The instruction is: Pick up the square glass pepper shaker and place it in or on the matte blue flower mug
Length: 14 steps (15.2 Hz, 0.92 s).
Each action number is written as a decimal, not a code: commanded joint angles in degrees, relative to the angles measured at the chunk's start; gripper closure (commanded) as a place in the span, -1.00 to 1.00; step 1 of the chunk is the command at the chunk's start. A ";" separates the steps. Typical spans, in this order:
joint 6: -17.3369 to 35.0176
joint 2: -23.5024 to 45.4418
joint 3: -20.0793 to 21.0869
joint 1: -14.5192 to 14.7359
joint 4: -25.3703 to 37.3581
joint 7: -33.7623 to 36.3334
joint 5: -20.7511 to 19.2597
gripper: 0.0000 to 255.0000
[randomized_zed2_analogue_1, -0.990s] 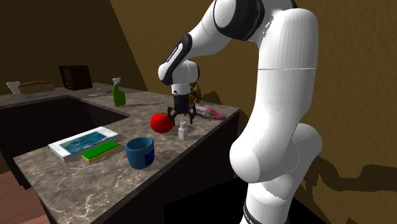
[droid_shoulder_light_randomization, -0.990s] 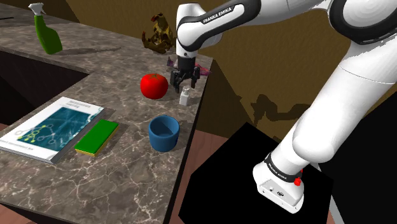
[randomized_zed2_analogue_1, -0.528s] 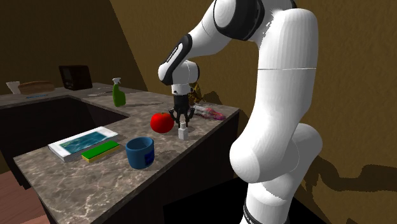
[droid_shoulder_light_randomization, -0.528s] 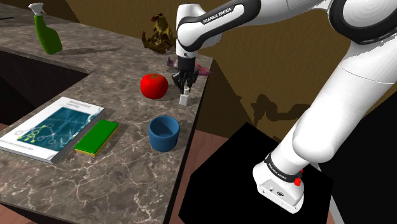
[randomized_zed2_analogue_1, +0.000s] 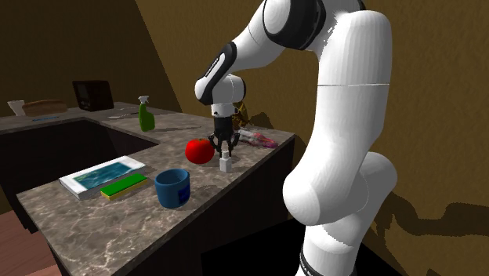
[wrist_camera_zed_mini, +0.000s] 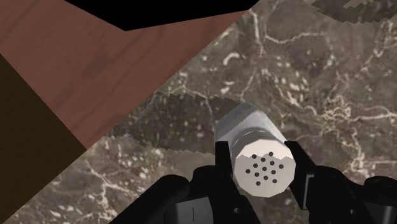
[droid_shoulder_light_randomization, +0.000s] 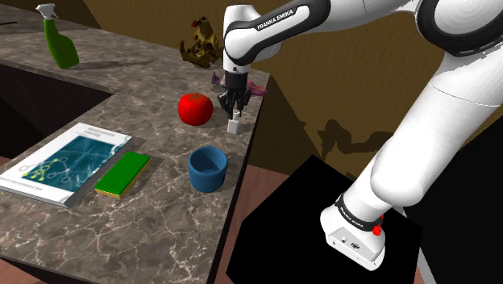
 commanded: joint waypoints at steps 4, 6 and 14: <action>-2.92 -1.46 -0.01 -0.03 1.45 0.00 0.09 1.00; -4.38 -2.12 -0.01 -0.05 2.26 0.00 0.13 1.00; -10.30 -4.32 -0.04 -0.10 5.97 0.04 0.25 1.00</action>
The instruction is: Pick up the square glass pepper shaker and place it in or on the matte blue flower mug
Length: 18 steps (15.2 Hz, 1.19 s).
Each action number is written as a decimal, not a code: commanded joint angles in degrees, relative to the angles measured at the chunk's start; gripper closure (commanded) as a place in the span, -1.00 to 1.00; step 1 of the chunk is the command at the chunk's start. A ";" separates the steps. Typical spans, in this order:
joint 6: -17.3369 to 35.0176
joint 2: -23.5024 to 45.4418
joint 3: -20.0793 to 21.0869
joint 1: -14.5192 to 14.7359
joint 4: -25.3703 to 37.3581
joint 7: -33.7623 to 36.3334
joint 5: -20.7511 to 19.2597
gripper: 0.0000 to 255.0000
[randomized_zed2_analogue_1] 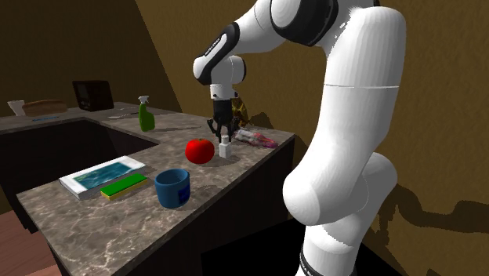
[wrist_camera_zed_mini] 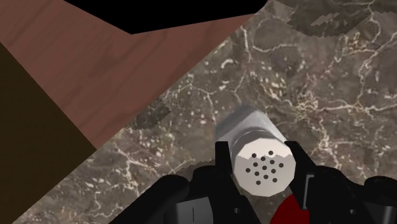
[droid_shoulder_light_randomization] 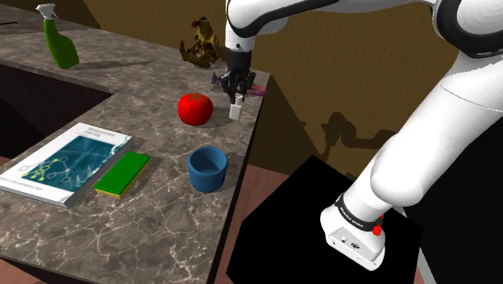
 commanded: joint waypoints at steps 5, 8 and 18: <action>-4.61 -1.09 -0.03 -0.04 3.48 0.06 0.04 1.00; -6.85 -1.55 -0.05 -0.05 5.28 0.10 0.06 1.00; -14.44 -2.29 -0.09 -0.09 12.12 0.28 0.07 1.00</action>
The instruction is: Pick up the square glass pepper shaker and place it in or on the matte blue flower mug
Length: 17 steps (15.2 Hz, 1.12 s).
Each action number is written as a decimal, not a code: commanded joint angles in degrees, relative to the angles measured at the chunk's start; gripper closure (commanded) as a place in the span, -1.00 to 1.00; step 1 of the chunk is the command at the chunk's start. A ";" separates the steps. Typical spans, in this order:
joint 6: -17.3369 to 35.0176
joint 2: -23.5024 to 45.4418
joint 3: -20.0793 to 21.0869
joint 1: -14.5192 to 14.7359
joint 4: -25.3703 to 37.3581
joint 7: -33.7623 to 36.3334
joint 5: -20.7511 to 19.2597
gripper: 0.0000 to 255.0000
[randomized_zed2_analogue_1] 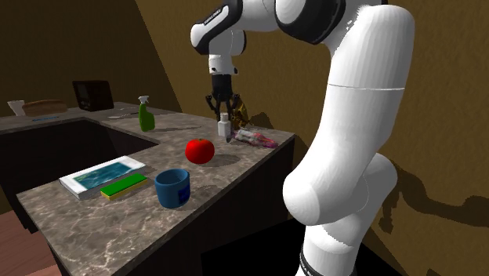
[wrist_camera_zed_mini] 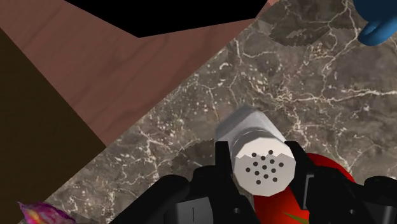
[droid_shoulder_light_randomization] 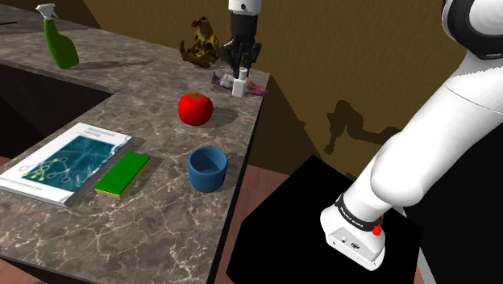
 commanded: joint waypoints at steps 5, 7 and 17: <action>-1.62 -3.14 2.56 2.41 -1.33 4.81 1.15 1.00; -1.86 -4.41 3.91 3.61 -2.21 7.25 1.78 1.00; -3.33 -7.50 11.28 9.57 -2.70 20.14 5.02 1.00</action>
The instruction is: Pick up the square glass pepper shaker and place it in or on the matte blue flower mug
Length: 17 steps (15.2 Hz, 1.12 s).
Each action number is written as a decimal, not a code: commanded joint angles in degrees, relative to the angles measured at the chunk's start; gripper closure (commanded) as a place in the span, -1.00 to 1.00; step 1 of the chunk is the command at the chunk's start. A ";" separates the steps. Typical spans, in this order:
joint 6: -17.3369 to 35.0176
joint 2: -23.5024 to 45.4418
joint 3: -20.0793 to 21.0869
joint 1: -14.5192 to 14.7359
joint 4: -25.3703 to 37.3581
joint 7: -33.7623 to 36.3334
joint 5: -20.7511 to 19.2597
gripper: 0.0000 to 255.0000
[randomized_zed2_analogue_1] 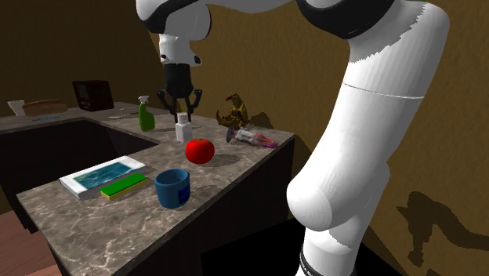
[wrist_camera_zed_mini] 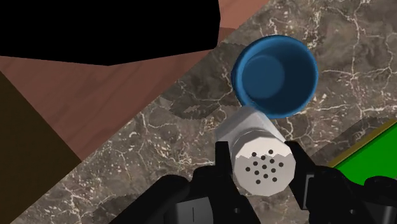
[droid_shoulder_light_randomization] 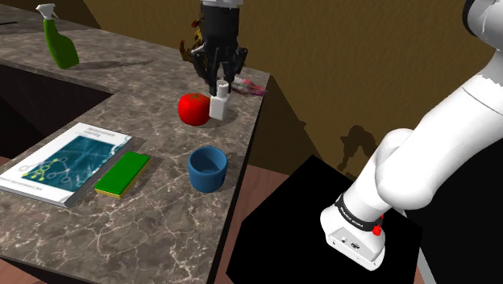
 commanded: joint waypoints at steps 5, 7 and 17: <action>0.78 0.14 3.10 2.29 -0.09 5.26 1.05 1.00; 2.32 0.09 3.15 2.33 -1.67 5.13 1.10 1.00; 9.97 0.67 3.50 2.50 -8.78 4.61 1.19 1.00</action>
